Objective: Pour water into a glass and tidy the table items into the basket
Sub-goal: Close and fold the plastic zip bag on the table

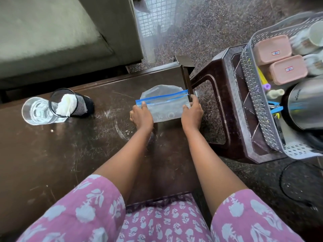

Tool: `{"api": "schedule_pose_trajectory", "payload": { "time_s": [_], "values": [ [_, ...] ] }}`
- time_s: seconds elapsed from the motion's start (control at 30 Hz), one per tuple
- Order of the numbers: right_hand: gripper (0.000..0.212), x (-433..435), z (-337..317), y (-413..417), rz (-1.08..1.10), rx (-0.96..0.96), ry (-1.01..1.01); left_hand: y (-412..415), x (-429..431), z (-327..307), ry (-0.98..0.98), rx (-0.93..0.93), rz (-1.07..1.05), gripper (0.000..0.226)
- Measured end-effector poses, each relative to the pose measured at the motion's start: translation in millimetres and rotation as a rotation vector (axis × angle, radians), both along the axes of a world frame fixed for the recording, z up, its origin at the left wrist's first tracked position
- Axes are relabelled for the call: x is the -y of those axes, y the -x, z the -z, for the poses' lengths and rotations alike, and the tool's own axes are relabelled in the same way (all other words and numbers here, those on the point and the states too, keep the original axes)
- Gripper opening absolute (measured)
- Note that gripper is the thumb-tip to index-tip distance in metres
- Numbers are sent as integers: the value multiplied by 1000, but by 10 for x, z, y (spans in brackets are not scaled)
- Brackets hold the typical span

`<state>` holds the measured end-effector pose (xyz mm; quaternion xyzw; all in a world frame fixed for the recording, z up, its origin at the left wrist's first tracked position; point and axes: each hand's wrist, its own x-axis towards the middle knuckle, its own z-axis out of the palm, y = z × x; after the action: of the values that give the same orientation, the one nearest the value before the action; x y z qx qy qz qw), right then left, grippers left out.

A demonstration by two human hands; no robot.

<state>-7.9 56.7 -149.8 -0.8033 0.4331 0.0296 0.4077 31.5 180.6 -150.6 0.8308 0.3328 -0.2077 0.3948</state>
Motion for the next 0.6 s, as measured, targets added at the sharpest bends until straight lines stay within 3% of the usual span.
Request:
{"api": "schedule_pose_trajectory", "payload": {
  "time_s": [0.2,0.47,0.6],
  "values": [
    [33,213,-322,-68,219,238,-65,-73,257,-256,62,153,-38,39],
    [31,707,-1002,-173,534,542,160,-376,1074,-806,252,319,28,40],
    [42,1090,-1299,-197,565,608,286,-428,1599,-1130,413,387,196,44]
  ]
}}
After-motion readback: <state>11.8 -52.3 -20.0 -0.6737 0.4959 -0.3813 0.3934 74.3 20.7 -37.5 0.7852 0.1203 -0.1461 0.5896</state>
